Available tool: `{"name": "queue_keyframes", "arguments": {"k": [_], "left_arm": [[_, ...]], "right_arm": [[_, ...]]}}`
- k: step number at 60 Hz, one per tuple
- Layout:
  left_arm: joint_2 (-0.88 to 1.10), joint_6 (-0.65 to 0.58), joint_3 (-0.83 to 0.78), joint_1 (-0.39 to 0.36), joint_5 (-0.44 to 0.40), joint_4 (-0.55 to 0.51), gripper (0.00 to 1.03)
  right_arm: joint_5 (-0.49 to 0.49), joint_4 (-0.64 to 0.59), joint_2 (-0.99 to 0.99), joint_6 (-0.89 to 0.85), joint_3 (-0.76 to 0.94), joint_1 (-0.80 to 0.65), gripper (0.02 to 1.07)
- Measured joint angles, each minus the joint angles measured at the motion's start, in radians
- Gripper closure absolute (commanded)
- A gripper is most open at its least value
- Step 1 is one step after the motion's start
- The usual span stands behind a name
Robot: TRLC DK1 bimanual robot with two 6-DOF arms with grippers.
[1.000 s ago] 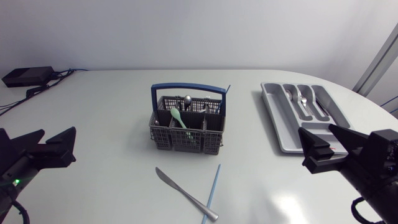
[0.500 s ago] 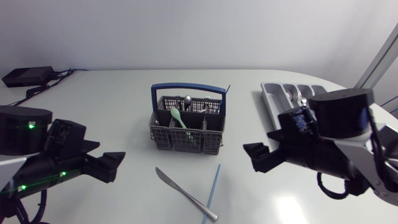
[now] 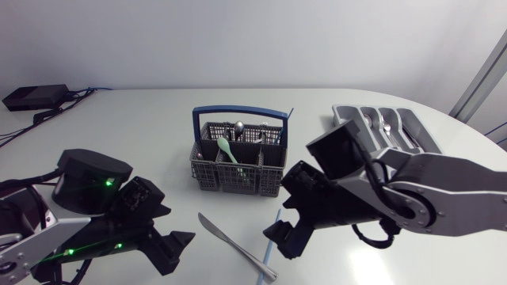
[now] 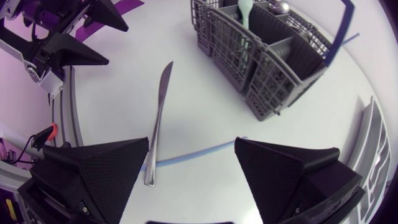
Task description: Unload the cutlery basket into the drawer organizer.
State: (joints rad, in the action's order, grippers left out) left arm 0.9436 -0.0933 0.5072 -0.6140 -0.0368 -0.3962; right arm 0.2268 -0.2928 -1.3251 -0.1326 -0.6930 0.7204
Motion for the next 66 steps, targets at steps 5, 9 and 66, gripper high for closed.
{"name": "queue_keyframes", "arguments": {"k": [5,9,66], "left_arm": [[0.005,-0.052,0.0,-0.011,-0.008,-0.023,0.1],[0.004,-0.089,0.0,-0.011,-0.014,-0.024,0.1],[-0.123,-0.197,-0.045,-0.01,-0.057,-0.002,0.14]], "right_arm": [[-0.015,0.0,-0.084,-0.003,-0.039,0.056,0.13],[-0.022,0.0,-0.138,-0.003,-0.057,0.088,0.17],[-0.139,-0.016,-0.463,-0.011,-0.216,0.221,0.87]]}}
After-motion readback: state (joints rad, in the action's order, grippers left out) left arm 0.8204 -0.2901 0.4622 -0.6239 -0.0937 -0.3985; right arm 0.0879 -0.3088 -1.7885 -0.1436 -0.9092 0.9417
